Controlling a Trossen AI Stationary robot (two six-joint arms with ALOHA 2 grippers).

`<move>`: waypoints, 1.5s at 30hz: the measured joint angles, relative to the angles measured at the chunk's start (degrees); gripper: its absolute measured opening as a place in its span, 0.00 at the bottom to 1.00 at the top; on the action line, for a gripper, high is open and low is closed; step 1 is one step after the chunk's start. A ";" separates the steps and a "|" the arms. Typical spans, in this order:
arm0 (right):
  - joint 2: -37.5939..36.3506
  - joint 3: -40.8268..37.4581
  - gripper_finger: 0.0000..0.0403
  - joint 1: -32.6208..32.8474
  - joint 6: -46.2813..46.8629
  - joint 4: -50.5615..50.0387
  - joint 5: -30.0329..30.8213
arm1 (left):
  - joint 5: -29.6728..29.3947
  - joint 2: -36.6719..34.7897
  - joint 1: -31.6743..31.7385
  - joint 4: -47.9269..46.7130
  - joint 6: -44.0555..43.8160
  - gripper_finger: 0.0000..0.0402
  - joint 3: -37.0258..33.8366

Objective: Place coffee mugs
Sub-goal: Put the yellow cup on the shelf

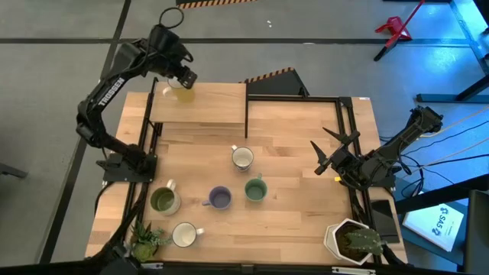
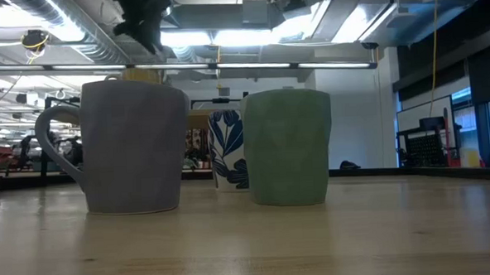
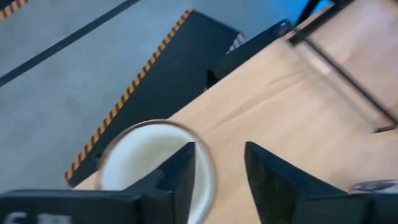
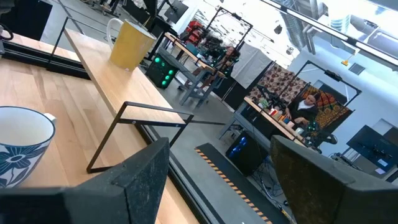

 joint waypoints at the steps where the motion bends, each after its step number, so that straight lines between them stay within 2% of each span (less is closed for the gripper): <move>1: 0.00 0.00 0.67 0.00 0.00 0.00 0.00 | -0.01 -0.26 -0.99 0.38 -0.73 0.28 0.00; 6: -0.01 0.00 0.67 0.00 0.00 0.00 0.00 | -0.22 -0.54 -7.06 3.47 -4.43 0.06 0.01; 8: 0.00 0.00 0.67 0.00 0.00 0.00 0.00 | -1.17 -0.54 -9.61 4.52 -6.16 0.02 0.02; 13: 0.01 0.00 0.67 0.00 0.00 -0.02 0.00 | -13.09 0.77 -16.81 5.14 -11.58 0.00 0.02; 17: 0.00 0.00 0.67 0.00 0.00 -0.07 0.00 | -16.62 3.01 -20.37 4.84 -14.73 0.00 0.02; 29: -0.02 -0.01 0.67 0.00 2.82 -2.91 0.00 | -15.35 11.79 -21.12 0.01 -16.54 0.00 0.00; 37: -0.02 -0.02 0.67 0.00 8.48 -7.10 -1.48 | -16.82 11.96 -19.86 -2.79 -16.88 0.00 0.00; 40: 0.00 -0.02 0.67 0.00 8.87 -7.50 -1.49 | -18.06 11.96 -19.70 -6.31 -17.26 0.00 0.00; 45: -0.02 -0.02 0.67 0.00 8.87 -8.00 -1.49 | -18.57 11.22 -20.09 -6.25 -17.33 0.00 0.01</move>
